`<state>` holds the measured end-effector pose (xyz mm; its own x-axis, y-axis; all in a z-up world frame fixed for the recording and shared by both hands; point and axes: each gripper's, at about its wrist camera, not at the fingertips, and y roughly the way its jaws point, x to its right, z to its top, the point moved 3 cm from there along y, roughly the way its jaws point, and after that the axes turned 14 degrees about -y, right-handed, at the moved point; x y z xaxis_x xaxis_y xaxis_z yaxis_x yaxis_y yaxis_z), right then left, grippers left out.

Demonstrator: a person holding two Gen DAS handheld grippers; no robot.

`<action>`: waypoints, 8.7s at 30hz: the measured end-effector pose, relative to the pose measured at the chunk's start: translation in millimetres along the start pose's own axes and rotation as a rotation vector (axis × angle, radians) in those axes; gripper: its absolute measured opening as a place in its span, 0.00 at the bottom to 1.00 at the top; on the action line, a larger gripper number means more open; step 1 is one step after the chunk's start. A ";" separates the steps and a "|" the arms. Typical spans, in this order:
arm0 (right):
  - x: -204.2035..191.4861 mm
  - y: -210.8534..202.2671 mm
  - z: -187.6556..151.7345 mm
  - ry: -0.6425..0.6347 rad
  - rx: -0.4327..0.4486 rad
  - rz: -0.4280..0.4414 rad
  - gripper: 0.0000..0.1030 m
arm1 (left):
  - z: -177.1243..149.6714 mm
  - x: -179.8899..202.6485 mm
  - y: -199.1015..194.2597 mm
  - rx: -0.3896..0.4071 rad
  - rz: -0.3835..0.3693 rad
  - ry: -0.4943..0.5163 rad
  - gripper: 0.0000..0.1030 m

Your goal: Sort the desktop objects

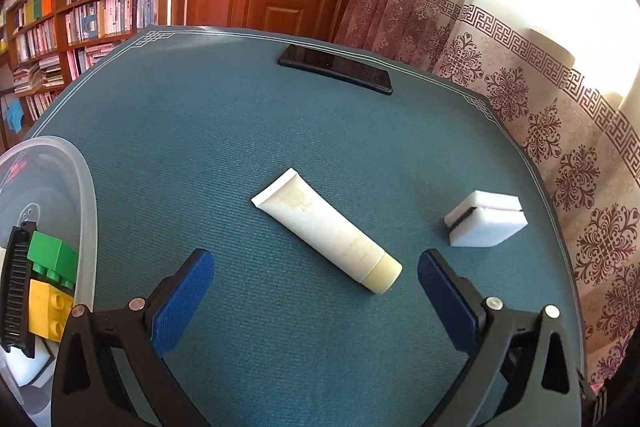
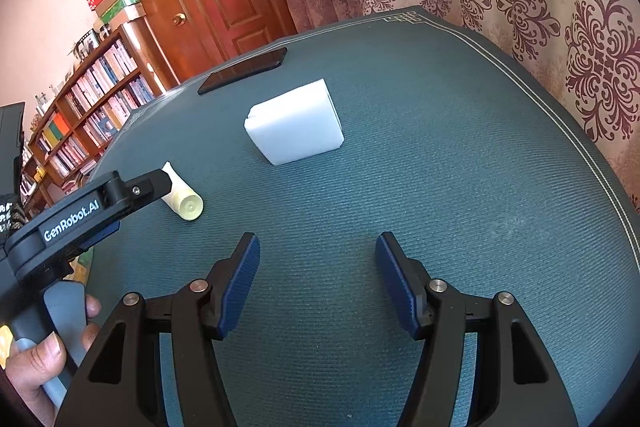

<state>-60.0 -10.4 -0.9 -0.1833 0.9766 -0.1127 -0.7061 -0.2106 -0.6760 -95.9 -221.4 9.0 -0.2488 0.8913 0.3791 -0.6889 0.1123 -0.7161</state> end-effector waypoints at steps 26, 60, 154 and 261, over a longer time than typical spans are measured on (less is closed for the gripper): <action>1.4 1.3 0.4 -0.008 0.004 -0.014 0.63 | 7.5 -11.5 26.3 -0.006 0.047 0.032 0.99; -5.2 1.6 21.2 -0.075 0.002 -0.080 0.64 | -2.5 5.5 22.3 -0.006 -0.029 0.169 0.29; -122.2 -44.5 37.2 -0.233 0.147 -0.021 0.61 | 23.8 -55.3 -107.0 0.262 -0.089 0.044 0.29; -326.0 -63.7 -15.9 -0.718 0.187 0.083 0.84 | 60.8 -198.5 -194.5 0.456 0.213 -0.098 1.00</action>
<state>55.6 -314.7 67.4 -0.5973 0.7016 0.3887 -0.7634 -0.3488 -0.5436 46.1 -446.8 108.7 -0.4636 0.8258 0.3212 -0.8374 -0.2900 -0.4633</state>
